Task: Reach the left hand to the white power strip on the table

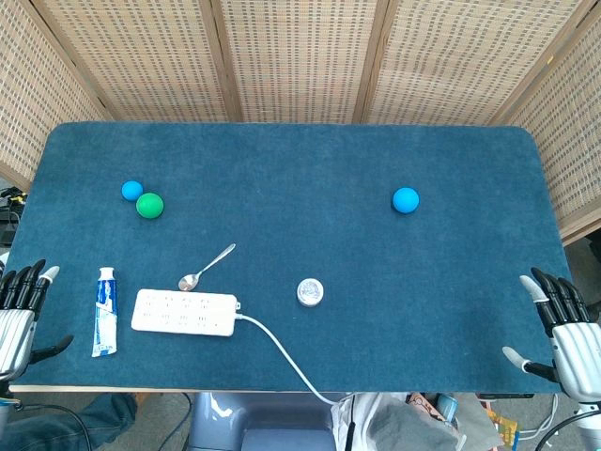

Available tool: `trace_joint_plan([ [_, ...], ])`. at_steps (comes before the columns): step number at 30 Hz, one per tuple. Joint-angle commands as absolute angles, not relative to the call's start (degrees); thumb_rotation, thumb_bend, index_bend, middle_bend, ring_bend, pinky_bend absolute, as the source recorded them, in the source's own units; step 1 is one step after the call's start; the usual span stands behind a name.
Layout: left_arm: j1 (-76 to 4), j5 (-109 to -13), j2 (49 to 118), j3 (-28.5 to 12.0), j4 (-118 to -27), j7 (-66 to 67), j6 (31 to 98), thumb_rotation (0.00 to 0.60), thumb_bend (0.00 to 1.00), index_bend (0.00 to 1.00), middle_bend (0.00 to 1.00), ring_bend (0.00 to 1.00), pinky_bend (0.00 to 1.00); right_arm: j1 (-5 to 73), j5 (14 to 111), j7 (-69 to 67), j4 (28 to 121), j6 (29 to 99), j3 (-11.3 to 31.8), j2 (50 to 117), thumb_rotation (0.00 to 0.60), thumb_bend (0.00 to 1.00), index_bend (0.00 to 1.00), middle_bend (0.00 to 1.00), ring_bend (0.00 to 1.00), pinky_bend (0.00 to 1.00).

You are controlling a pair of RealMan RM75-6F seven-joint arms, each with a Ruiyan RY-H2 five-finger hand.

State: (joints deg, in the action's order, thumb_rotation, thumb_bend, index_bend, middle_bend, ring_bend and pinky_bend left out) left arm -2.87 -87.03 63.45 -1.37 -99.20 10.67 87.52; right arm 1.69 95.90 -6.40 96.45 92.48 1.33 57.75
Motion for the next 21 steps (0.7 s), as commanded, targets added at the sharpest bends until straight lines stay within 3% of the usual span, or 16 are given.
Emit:
trace_joint_plan([
  [1, -2.9, -87.1, 63.5, -1.3, -99.2, 10.6, 87.5, 0.6, 0.0, 0.0, 0.0, 0.0, 0.0, 1.7, 95.8, -6.4, 96.4, 92.5, 1.3, 57.8, 0.6, 0.0, 0.0, 0.0, 0.0, 0.0],
  [8, -2.9, -87.9, 63.6, -1.1, -98.9, 10.7, 87.7, 0.6, 0.0, 0.0, 0.0, 0.0, 0.0, 1.7, 95.9, -6.5, 96.4, 92.5, 1.3, 57.7, 0.6, 0.0, 0.0, 0.0, 0.0, 0.0],
  [9, -2.9, -88.0, 63.7, -1.0, -98.8, 10.6, 87.6, 0.6, 0.0, 0.0, 0.03, 0.0, 0.0, 1.7, 95.9, -6.5, 96.5, 92.5, 1.3, 57.7, 0.6, 0.0, 0.0, 0.0, 0.0, 0.0],
  [10, -3.1, -88.2, 63.9, -1.0, -98.8, 10.2, 87.4, 0.6, 0.0, 0.0, 0.14, 0.05, 0.0, 1.7, 96.0, -6.5, 96.6, 92.6, 1.3, 57.7, 0.6, 0.0, 0.0, 0.0, 0.0, 0.0],
  [11, -3.3, -88.2, 64.5, -1.2, -98.8, 9.5, 87.3, 0.6, 0.0, 0.0, 0.38, 0.21, 0.1, 1.7, 95.9, -6.5, 96.6, 92.6, 1.4, 57.7, 0.6, 0.0, 0.0, 0.0, 0.0, 0.0],
  [12, -3.4, -88.0, 64.9, -1.2, -98.9, 9.1, 86.8, 0.6, 0.0, 0.0, 0.64, 0.42, 0.3, 1.6, 95.9, -6.6, 96.7, 92.7, 1.4, 57.7, 0.6, 0.0, 0.0, 0.0, 0.0, 0.0],
  [13, -3.8, -87.7, 65.5, -1.0, -99.3, 7.9, 85.9, 0.6, 0.0, 0.0, 0.8, 0.57, 0.47, 1.6, 95.8, -6.6, 96.7, 92.6, 1.4, 57.6, 0.6, 0.0, 0.0, 0.0, 0.0, 0.0],
  [14, -4.3, -88.2, 66.4, -1.1, -99.1, 6.2, 85.3, 0.6, 0.02, 0.0, 0.92, 0.75, 0.73, 1.6, 95.7, -6.7, 96.7, 92.6, 1.4, 57.6, 0.6, 0.0, 0.0, 0.0, 0.0, 0.0],
  [15, -4.6, -88.4, 67.3, -1.1, -98.6, 5.9, 85.0, 0.6, 0.07, 0.0, 0.97, 0.86, 0.89, 1.6, 95.6, -6.8, 96.7, 92.6, 1.5, 57.6, 0.6, 0.0, 0.0, 0.0, 0.0, 0.0],
  [16, -4.9, -88.8, 68.5, -0.9, -98.2, 6.8, 84.5, 0.6, 0.13, 0.0, 0.99, 0.92, 0.95, 1.6, 95.5, -7.0, 96.7, 92.6, 1.5, 57.5, 0.6, 0.0, 0.0, 0.0, 0.0, 0.0],
  [17, -5.2, -89.0, 69.8, -0.6, -98.2, 7.8, 83.9, 0.6, 0.25, 0.0, 1.0, 0.97, 0.99, 1.6, 95.4, -7.2, 96.6, 92.6, 1.5, 57.5, 0.6, 0.0, 0.0, 0.0, 0.0, 0.0],
  [19, -5.8, -88.4, 70.7, 0.3, -99.5, 8.0, 81.4, 0.6, 0.53, 0.0, 1.0, 1.0, 1.0, 1.6, 95.3, -7.5, 96.6, 92.5, 1.6, 57.5, 0.6, 0.0, 0.0, 0.0, 0.0, 0.0],
  [21, -6.9, -87.7, 70.9, 0.9, -101.3, 7.3, 78.5, 0.6, 0.87, 0.0, 1.0, 1.0, 1.0, 1.7, 95.2, -7.6, 96.5, 92.4, 1.6, 57.4, 0.6, 0.0, 0.0, 0.0, 0.0, 0.0],
])
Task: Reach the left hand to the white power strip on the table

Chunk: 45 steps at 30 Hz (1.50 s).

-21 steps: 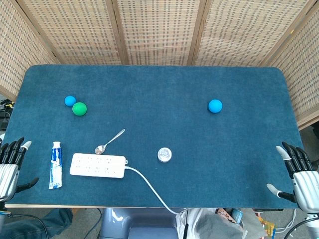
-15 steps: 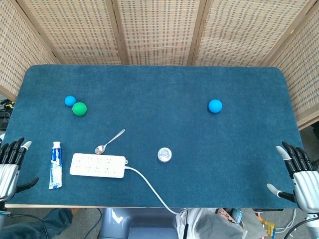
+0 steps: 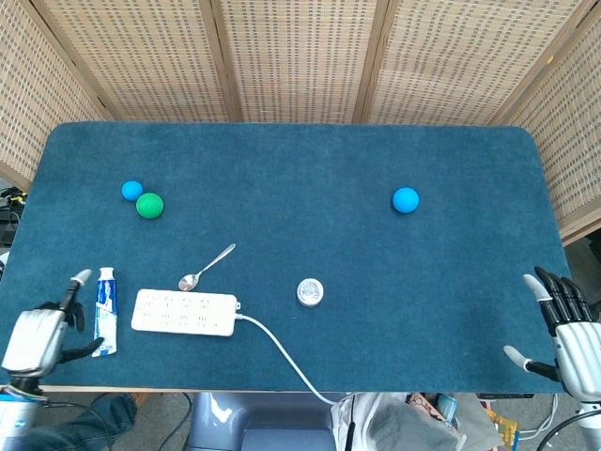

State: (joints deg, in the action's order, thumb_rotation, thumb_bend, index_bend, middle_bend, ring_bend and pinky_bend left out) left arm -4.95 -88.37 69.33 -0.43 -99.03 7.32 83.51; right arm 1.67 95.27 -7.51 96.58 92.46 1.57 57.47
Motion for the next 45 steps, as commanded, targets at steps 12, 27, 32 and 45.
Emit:
trace_joint_plan([
  [12, -13.1, -78.4, 76.6, 0.3, -105.9, 13.6, 65.4, 0.6, 1.0, 0.15, 1.0, 1.0, 1.0, 2.3, 94.4, -8.5, 96.5, 91.0, 1.7, 57.3, 0.6, 0.0, 0.0, 0.0, 0.0, 0.0],
  [27, -16.7, -68.6, 84.5, -1.2, -106.4, 25.4, 63.8, 0.6, 1.0, 0.23, 1.0, 1.0, 1.0, 2.7, 93.5, -10.5, 96.2, 89.8, 1.7, 56.7, 0.6, 0.0, 0.0, 0.0, 0.0, 0.0],
  [32, -18.1, -66.3, 85.5, -1.9, -106.0, 26.1, 62.8, 0.6, 1.0, 0.23, 1.0, 1.0, 1.0, 2.7, 93.5, -10.5, 96.2, 89.8, 1.7, 56.8, 0.6, 0.0, 0.0, 0.0, 0.0, 0.0],
  [45, -20.2, -62.8, 86.9, -1.4, -105.2, 27.7, 62.0, 0.6, 1.0, 0.23, 1.0, 1.0, 1.0, 2.8, 93.0, -11.1, 96.0, 89.6, 1.9, 56.6, 0.6, 0.0, 0.0, 0.0, 0.0, 0.0],
])
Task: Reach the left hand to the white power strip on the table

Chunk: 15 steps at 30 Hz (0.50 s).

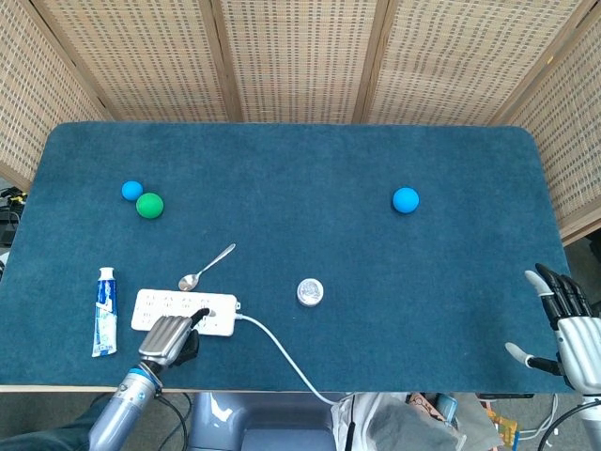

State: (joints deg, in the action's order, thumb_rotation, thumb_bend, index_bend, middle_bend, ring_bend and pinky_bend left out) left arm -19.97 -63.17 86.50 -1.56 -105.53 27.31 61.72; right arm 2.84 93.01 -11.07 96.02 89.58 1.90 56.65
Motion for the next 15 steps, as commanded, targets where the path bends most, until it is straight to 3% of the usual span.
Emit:
trace_joint_plan([
  [1, -20.3, -62.6, 87.1, -1.3, -105.0, 27.6, 62.0, 0.6, 1.0, 0.23, 1.0, 1.0, 1.0, 2.8, 93.0, -11.2, 96.0, 89.6, 1.9, 56.6, 0.6, 0.0, 0.0, 0.0, 0.0, 0.0],
  [15, -21.8, -61.7, 88.1, -0.5, -103.0, 25.8, 61.0, 0.6, 1.0, 0.25, 1.0, 1.0, 1.0, 2.8, 93.1, -11.1, 96.0, 89.7, 1.8, 56.6, 0.6, 0.0, 0.0, 0.0, 0.0, 0.0],
])
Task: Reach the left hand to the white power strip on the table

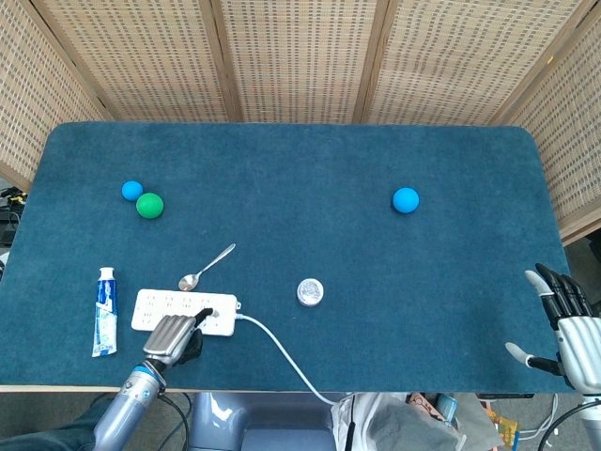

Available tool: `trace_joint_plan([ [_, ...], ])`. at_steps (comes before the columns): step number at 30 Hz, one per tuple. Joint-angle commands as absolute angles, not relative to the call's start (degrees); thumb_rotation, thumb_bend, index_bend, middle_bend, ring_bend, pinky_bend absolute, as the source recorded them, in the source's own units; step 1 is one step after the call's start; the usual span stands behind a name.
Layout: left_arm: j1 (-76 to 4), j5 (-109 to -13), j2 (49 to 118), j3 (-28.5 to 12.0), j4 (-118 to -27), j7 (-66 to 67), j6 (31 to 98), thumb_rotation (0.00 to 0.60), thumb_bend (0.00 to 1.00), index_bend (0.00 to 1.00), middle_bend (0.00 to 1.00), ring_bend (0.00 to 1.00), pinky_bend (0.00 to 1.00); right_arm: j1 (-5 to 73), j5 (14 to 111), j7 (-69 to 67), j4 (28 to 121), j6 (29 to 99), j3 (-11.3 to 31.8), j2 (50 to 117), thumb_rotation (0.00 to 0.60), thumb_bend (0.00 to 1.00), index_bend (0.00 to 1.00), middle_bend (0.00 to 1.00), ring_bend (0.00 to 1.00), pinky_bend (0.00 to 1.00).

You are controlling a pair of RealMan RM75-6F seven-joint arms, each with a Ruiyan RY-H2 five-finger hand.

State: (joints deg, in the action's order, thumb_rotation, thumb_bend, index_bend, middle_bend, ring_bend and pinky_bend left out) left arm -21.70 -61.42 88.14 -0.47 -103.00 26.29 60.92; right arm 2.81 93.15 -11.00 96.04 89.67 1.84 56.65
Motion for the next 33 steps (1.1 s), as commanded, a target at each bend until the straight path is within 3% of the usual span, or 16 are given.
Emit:
trace_joint_plan([
  [1, -21.7, -62.0, 88.1, -0.5, -103.1, 25.5, 61.2, 0.6, 1.0, 0.25, 1.0, 1.0, 1.0, 2.8, 93.1, -11.1, 96.0, 89.8, 1.9, 56.6, 0.6, 0.0, 0.0, 0.0, 0.0, 0.0],
  [7, -19.4, -70.9, 85.8, -1.5, -103.7, 19.0, 68.3, 0.6, 0.99, 0.25, 1.0, 1.0, 1.0, 2.8, 93.0, -11.4, 95.9, 89.7, 1.9, 56.6, 0.6, 0.0, 0.0, 0.0, 0.0, 0.0],
  [10, -17.5, -77.8, 83.2, -1.4, -102.8, 16.9, 74.7, 0.6, 0.76, 0.25, 1.0, 1.0, 1.0, 2.8, 93.3, -11.3, 96.0, 89.8, 1.8, 56.6, 0.6, 0.0, 0.0, 0.0, 0.0, 0.0],
  [13, -15.3, -83.3, 80.8, -1.8, -100.3, 16.7, 81.9, 0.6, 0.39, 0.25, 0.99, 0.96, 1.0, 2.7, 93.5, -11.2, 96.0, 90.0, 1.7, 56.6, 0.6, 0.0, 0.0, 0.0, 0.0, 0.0],
  [14, -14.1, -85.0, 79.6, -2.2, -98.6, 16.9, 85.2, 0.577, 0.23, 0.25, 0.98, 0.94, 0.99, 2.7, 93.7, -11.0, 96.1, 90.0, 1.7, 56.7, 0.6, 0.0, 0.0, 0.0, 0.0, 0.0],
  [15, -13.2, -85.9, 78.9, -2.4, -97.3, 16.7, 87.4, 0.498, 0.1, 0.26, 0.97, 0.94, 0.99, 2.7, 93.8, -10.9, 96.2, 90.0, 1.6, 56.7, 0.6, 0.0, 0.0, 0.0, 0.0, 0.0],
  [16, -12.6, -86.1, 78.4, -2.5, -96.7, 16.2, 88.5, 0.428, 0.04, 0.27, 0.97, 0.93, 0.99, 2.7, 93.9, -10.8, 96.2, 90.0, 1.6, 56.7, 0.6, 0.0, 0.0, 0.0, 0.0, 0.0],
  [18, -11.0, -86.6, 76.8, -2.5, -95.4, 12.1, 91.0, 0.235, 0.0, 0.3, 0.98, 0.93, 0.99, 2.7, 94.2, -10.3, 96.3, 90.1, 1.5, 56.9, 0.6, 0.0, 0.0, 0.0, 0.0, 0.0],
  [22, -8.6, -86.9, 73.6, -2.3, -92.2, 5.4, 93.6, 0.142, 0.0, 0.32, 0.97, 0.93, 0.99, 2.6, 94.8, -8.9, 96.7, 90.2, 1.2, 57.2, 0.6, 0.0, 0.0, 0.0, 0.0, 0.0],
  [23, -8.1, -87.0, 73.1, -2.3, -91.2, 4.7, 94.1, 0.118, 0.0, 0.3, 0.9, 0.87, 0.91, 2.6, 94.9, -8.6, 96.8, 90.2, 1.1, 57.3, 0.6, 0.0, 0.0, 0.0, 0.0, 0.0],
  [24, -7.7, -87.1, 72.6, -1.9, -90.8, 4.1, 93.9, 0.099, 0.0, 0.23, 0.74, 0.7, 0.72, 2.6, 95.0, -8.4, 96.8, 90.2, 1.1, 57.4, 0.6, 0.0, 0.0, 0.0, 0.0, 0.0],
  [25, -7.4, -86.8, 71.9, -1.3, -90.7, 3.5, 93.2, 0.092, 0.0, 0.16, 0.56, 0.52, 0.54, 2.6, 95.0, -8.1, 96.9, 90.1, 1.1, 57.4, 0.6, 0.0, 0.0, 0.0, 0.0, 0.0],
  [26, -7.2, -85.7, 70.5, -0.6, -91.3, 3.6, 91.3, 0.101, 0.0, 0.07, 0.3, 0.26, 0.26, 2.6, 95.1, -7.8, 96.9, 90.1, 1.0, 57.5, 0.6, 0.0, 0.0, 0.0, 0.0, 0.0],
  [27, -7.2, -84.6, 69.2, -0.2, -92.3, 4.0, 89.7, 0.116, 0.0, 0.01, 0.09, 0.07, 0.07, 2.7, 95.0, -7.6, 97.0, 90.0, 1.0, 57.6, 0.6, 0.0, 0.0, 0.0, 0.0, 0.0],
  [29, -7.5, -83.6, 66.7, -0.1, -94.7, 3.6, 87.5, 0.149, 0.0, 0.0, 0.0, 0.0, 0.0, 2.7, 95.0, -7.0, 97.0, 89.8, 1.0, 57.8, 0.6, 0.0, 0.0, 0.0, 0.0, 0.0],
  [33, -7.7, -83.2, 65.0, -0.3, -96.1, 3.2, 86.2, 0.19, 0.0, 0.0, 0.0, 0.0, 0.0, 2.9, 94.9, -6.1, 97.2, 89.5, 1.0, 58.1, 0.6, 0.0, 0.0, 0.0, 0.0, 0.0],
])
